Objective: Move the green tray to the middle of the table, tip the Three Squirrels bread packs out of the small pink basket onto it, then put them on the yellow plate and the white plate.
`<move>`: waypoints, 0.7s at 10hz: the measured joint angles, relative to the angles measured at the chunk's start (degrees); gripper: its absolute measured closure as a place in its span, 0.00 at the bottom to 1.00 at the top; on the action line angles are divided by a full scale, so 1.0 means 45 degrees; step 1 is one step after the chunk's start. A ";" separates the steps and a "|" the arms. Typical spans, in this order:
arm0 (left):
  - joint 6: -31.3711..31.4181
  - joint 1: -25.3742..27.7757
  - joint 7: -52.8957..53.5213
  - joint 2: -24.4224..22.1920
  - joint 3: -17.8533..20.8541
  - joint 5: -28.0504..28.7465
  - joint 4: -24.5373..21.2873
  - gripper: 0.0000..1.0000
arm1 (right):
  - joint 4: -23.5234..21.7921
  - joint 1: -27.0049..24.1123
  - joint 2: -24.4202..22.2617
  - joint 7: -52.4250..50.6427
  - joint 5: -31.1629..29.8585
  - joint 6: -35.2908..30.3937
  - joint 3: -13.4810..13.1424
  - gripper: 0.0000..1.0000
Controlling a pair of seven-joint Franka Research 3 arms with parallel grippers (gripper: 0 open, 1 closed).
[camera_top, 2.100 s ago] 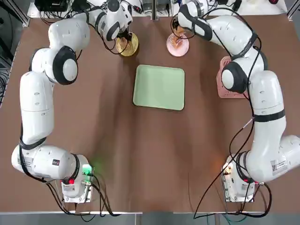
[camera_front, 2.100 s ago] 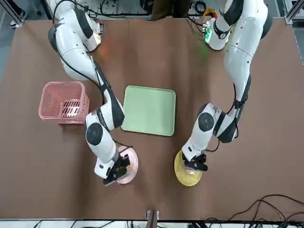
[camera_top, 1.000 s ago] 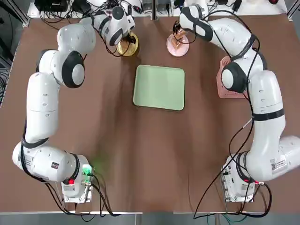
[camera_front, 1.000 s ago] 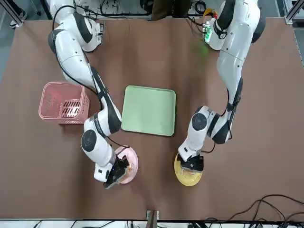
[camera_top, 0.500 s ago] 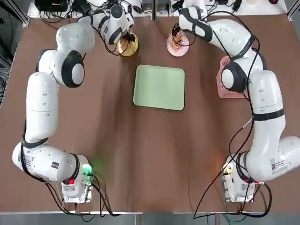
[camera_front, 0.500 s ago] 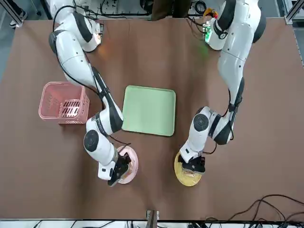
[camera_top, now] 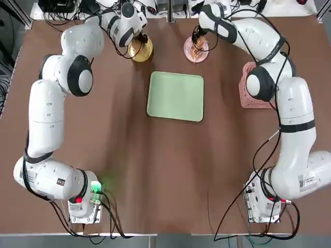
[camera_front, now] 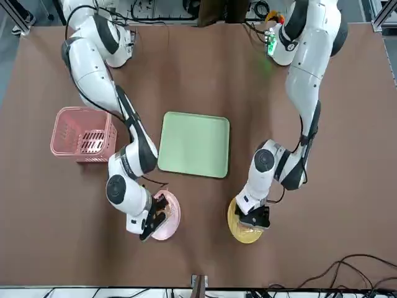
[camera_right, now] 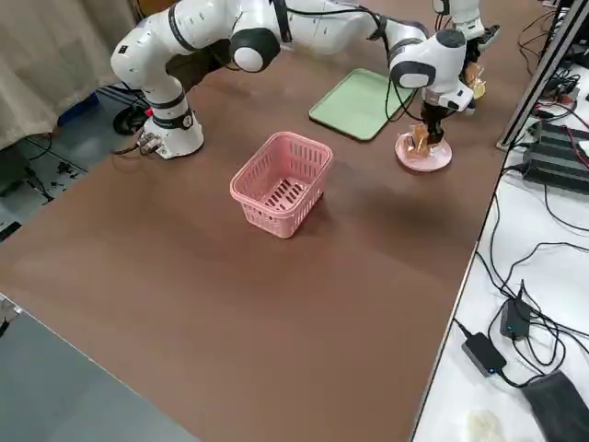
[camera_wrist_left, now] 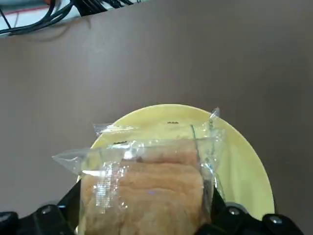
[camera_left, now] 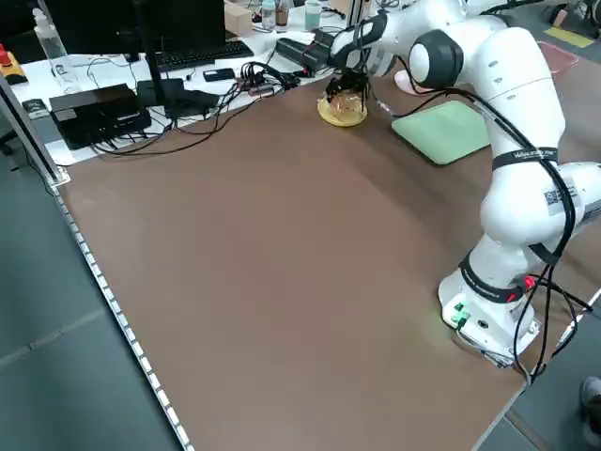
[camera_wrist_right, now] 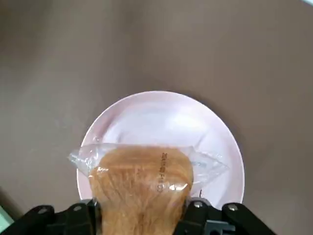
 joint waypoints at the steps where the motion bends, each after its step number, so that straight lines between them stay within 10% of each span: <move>1: -0.0059 0.0006 0.0000 -0.0042 0.0000 -0.0088 0.0024 0.00 | 0.0015 -0.0001 -0.0015 -0.0001 0.0000 -0.0270 0.0012 0.50; 7: -0.0130 0.0008 0.0000 -0.0259 -0.0004 -0.0433 0.0096 0.00 | 0.0055 -0.0027 -0.0112 -0.0005 0.0012 -0.1101 0.0059 0.47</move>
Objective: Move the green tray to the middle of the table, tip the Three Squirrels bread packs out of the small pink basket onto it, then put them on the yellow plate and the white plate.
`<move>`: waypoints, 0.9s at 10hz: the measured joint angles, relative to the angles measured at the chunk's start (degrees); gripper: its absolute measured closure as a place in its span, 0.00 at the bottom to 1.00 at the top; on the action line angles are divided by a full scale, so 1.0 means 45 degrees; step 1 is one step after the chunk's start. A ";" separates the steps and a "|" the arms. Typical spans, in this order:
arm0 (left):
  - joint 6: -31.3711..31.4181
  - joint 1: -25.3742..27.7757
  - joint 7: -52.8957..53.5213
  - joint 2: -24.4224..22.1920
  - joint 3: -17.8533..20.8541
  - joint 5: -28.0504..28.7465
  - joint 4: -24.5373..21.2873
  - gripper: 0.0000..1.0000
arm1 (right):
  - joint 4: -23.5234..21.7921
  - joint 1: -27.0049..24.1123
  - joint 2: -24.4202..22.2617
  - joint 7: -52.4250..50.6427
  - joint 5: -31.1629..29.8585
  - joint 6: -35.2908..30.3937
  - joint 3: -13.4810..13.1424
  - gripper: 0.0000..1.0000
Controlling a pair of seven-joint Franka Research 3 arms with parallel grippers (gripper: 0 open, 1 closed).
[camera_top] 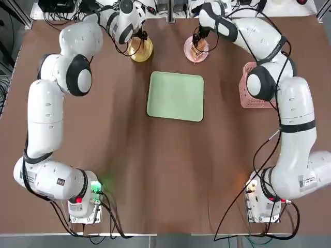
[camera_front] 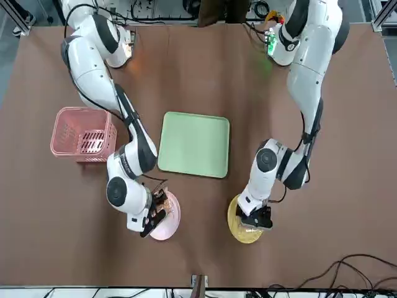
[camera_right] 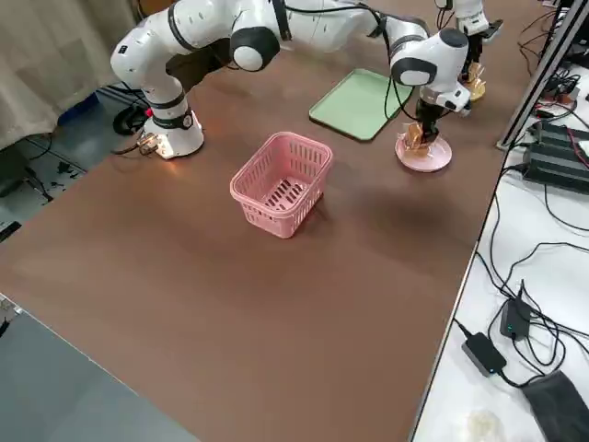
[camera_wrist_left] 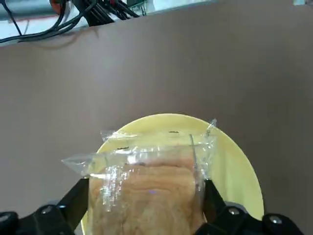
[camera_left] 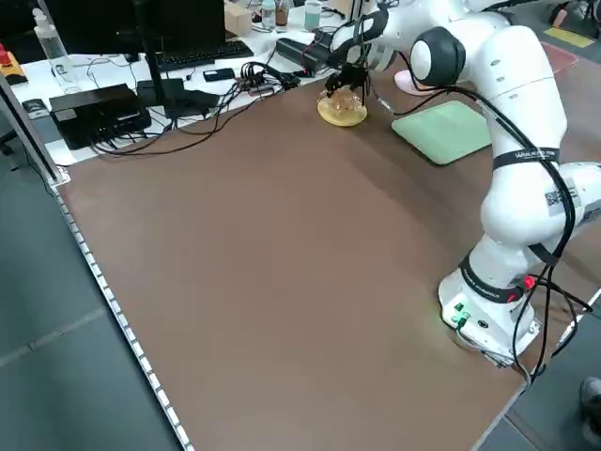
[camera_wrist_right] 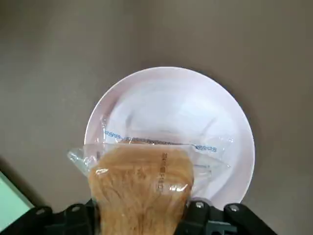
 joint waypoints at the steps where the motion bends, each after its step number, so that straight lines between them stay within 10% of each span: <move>1: 0.0000 -0.0001 0.0000 -0.0056 -0.0003 -0.0116 0.0005 0.00 | -0.0028 0.0000 0.0004 -0.0004 0.0005 0.0044 0.0006 0.36; 5: -0.0973 -0.0012 0.0000 -0.0281 -0.0048 -0.0232 0.0014 0.00 | -0.0232 -0.0013 0.0066 -0.0042 0.0005 0.0203 0.0006 0.01; 9: -0.1173 -0.0017 0.0000 -0.0419 -0.0085 -0.0245 0.0017 0.00 | -0.0219 -0.0043 0.0056 -0.0043 0.0005 0.0274 0.0006 0.01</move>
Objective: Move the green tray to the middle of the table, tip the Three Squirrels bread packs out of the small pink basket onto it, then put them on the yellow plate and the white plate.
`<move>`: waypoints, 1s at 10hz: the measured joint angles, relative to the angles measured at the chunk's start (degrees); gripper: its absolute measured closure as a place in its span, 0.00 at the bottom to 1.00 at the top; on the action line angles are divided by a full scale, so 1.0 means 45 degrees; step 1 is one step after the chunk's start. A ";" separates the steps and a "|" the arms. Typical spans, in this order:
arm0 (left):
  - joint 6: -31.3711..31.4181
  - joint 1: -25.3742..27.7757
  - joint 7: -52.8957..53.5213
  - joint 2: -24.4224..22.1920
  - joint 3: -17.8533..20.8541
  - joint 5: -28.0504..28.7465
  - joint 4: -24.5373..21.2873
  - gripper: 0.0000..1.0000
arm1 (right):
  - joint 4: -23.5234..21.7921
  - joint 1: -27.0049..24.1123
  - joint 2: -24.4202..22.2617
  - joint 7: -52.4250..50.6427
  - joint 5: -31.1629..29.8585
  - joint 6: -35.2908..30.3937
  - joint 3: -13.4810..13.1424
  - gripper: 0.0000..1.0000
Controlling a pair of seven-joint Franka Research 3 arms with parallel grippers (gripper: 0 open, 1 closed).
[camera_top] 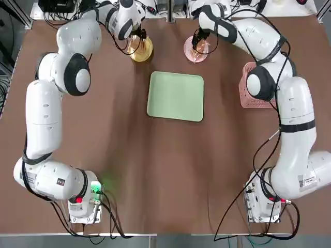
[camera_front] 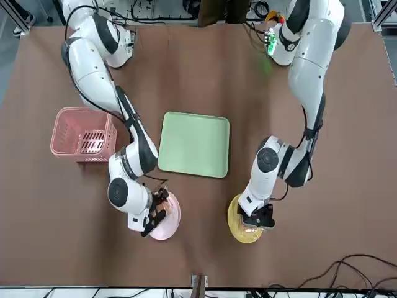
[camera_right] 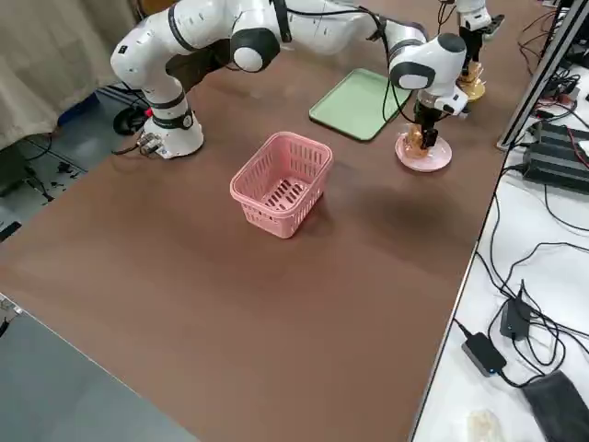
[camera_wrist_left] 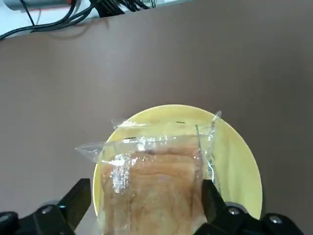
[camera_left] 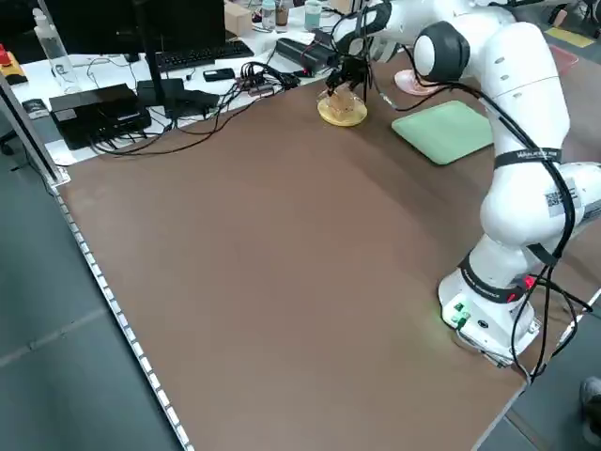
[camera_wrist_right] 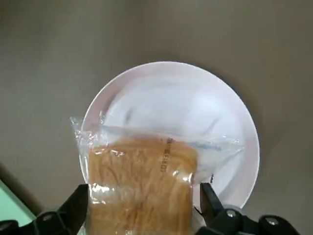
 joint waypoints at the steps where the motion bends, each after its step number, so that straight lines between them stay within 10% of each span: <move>1: -0.0076 0.0001 0.0000 -0.0055 -0.0003 -0.0002 0.0001 0.00 | 0.0034 -0.0027 -0.0048 0.0000 0.0000 0.0023 0.0000 0.01; 6: -0.0923 0.0005 0.0005 -0.1093 -0.0038 -0.1048 0.0090 0.00 | 0.0110 -0.0091 -0.0551 0.0003 0.0298 -0.0020 0.0039 0.01; 10: -0.4191 0.0121 0.1161 -0.3535 -0.0075 -0.2316 0.0209 0.00 | 0.0302 -0.0299 -0.1823 0.0005 0.0497 -0.2637 0.0055 0.01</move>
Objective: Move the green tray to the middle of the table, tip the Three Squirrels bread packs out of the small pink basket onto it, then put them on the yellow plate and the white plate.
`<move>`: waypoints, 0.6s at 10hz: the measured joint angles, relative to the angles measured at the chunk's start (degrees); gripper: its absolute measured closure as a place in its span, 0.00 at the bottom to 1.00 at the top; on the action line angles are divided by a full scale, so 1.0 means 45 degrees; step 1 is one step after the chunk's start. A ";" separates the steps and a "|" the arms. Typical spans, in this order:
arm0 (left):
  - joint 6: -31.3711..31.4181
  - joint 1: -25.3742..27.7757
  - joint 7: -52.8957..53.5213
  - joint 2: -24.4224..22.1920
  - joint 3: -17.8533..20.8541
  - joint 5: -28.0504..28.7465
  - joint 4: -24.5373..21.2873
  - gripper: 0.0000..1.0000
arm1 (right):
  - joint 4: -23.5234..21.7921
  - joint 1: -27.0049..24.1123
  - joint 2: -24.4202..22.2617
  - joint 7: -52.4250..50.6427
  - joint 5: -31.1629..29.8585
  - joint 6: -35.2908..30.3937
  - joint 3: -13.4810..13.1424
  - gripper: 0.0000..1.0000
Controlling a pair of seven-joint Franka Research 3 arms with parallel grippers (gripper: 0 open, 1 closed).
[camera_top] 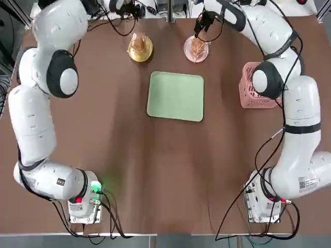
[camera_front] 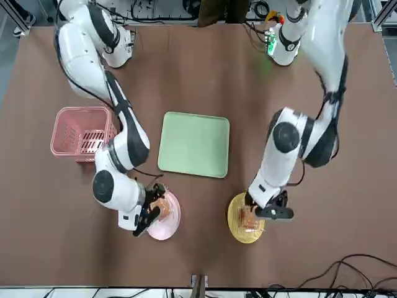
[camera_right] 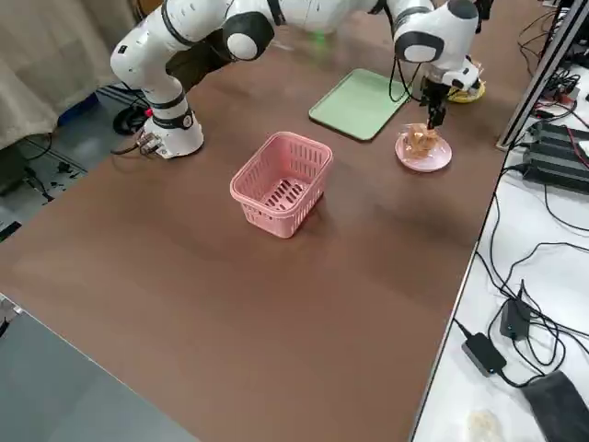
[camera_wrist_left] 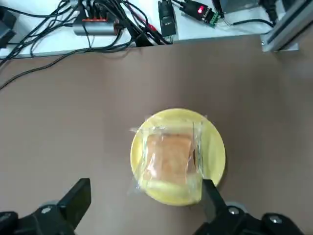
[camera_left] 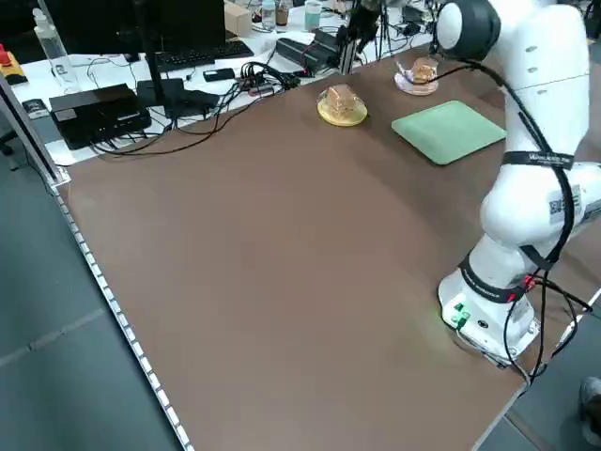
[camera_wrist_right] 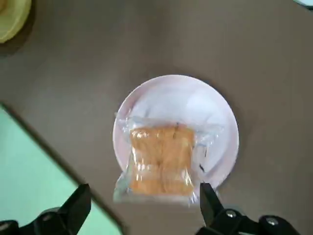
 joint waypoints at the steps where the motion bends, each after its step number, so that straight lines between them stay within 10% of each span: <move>1: -0.0964 0.0321 0.0885 -0.0790 0.0006 -0.0655 0.0023 0.00 | 0.0040 -0.0103 -0.0689 0.0004 0.0002 -0.1299 -0.0303 0.01; 6: -0.3731 0.1433 0.2538 -0.3732 0.0012 -0.1798 -0.0064 0.00 | -0.1731 -0.0454 -0.5350 0.0025 0.0036 -0.3980 -0.2561 0.01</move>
